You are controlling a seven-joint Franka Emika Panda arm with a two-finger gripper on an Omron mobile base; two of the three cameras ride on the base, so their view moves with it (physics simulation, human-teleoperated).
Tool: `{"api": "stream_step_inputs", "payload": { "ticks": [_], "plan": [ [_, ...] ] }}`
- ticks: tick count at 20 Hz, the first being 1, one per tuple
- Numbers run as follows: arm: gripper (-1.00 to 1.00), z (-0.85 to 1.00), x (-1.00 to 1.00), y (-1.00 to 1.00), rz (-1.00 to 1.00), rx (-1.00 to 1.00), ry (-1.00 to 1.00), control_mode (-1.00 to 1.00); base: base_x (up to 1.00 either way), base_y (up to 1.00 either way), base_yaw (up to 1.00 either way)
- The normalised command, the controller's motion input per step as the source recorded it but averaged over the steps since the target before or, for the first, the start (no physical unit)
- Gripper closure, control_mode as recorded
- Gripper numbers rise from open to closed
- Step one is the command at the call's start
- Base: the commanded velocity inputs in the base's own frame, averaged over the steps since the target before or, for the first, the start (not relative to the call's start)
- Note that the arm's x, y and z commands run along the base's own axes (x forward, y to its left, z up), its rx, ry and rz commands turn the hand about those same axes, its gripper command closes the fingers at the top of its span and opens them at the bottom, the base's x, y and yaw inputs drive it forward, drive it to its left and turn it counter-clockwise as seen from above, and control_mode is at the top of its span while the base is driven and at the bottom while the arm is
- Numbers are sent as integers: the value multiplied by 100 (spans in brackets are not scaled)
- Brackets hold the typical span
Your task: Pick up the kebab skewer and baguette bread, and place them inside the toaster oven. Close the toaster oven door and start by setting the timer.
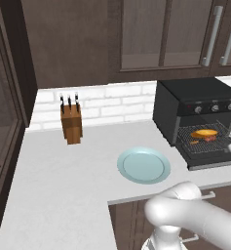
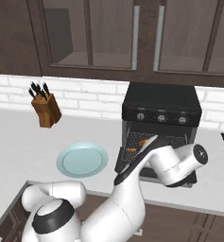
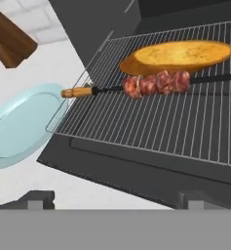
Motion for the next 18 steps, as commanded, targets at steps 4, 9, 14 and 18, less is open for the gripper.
{"api": "stream_step_inputs", "payload": {
  "ticks": [4,9,14,18],
  "plan": [
    [-100,0,3,17,-24,0,-9,-100,0,0,0],
    [-100,-7,0,-1,-16,0,-9,-100,0,0,0],
    [-100,-14,0,-16,-1,-5,-6,-100,0,0,0],
    [-100,-7,4,0,-1,-14,-3,-100,0,0,0]
  ]
}}
